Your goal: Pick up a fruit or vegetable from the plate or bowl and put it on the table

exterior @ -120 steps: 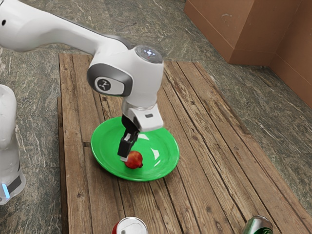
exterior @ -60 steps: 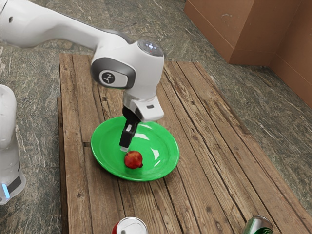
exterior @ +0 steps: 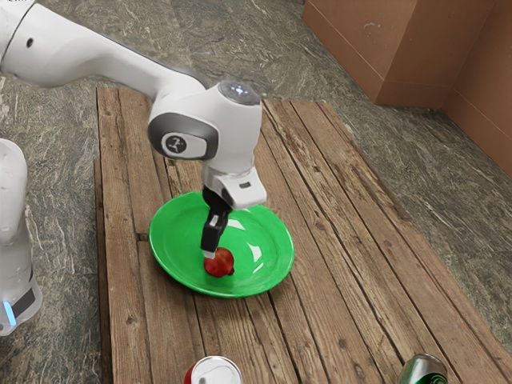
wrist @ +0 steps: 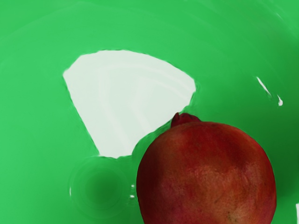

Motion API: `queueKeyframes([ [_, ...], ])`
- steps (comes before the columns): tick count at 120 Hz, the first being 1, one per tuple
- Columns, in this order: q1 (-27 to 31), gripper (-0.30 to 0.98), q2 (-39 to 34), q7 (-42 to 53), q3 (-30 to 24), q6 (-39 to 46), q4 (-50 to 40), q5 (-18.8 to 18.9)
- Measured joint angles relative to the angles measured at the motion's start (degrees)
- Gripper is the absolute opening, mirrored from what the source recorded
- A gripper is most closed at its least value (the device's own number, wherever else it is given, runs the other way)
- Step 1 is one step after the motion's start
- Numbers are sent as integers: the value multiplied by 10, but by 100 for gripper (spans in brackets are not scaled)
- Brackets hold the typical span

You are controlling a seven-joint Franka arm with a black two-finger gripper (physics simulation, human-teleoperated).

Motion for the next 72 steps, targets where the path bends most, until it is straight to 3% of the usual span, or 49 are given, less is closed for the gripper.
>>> queueKeyframes([
  [72,-3,69,51,7,-4,66,-7,-10],
])
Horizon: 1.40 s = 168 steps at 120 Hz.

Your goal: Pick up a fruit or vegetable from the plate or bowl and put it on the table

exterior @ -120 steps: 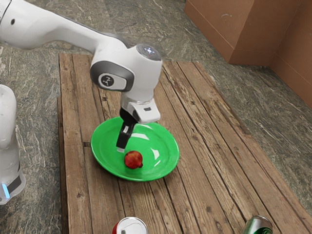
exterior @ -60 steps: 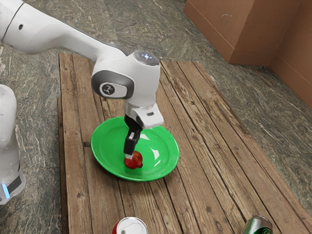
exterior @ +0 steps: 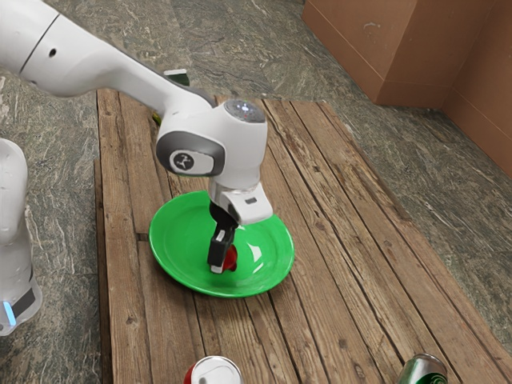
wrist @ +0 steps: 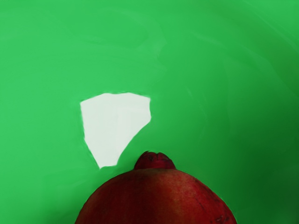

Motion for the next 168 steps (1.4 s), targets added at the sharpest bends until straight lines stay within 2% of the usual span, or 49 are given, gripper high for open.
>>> queueKeyframes([
  [8,-1,65,2,0,-4,4,-1,-1],
  [21,-2,44,2,0,-14,8,-1,-1],
  [28,-2,37,2,-2,-15,9,-1,0],
  [56,-1,28,0,-15,-19,0,14,10],
  [72,3,28,5,-21,-18,-32,72,29],
  [86,35,29,17,-25,-16,-69,136,63],
  [100,89,29,19,-25,-16,-102,168,101],
  [112,147,29,18,-23,-15,-121,175,120],
  [132,203,29,17,-4,25,-140,175,133],
  [153,215,28,17,27,96,-165,172,154],
  [162,215,29,17,39,109,-173,170,161],
  [168,215,40,18,49,114,-177,170,163],
])
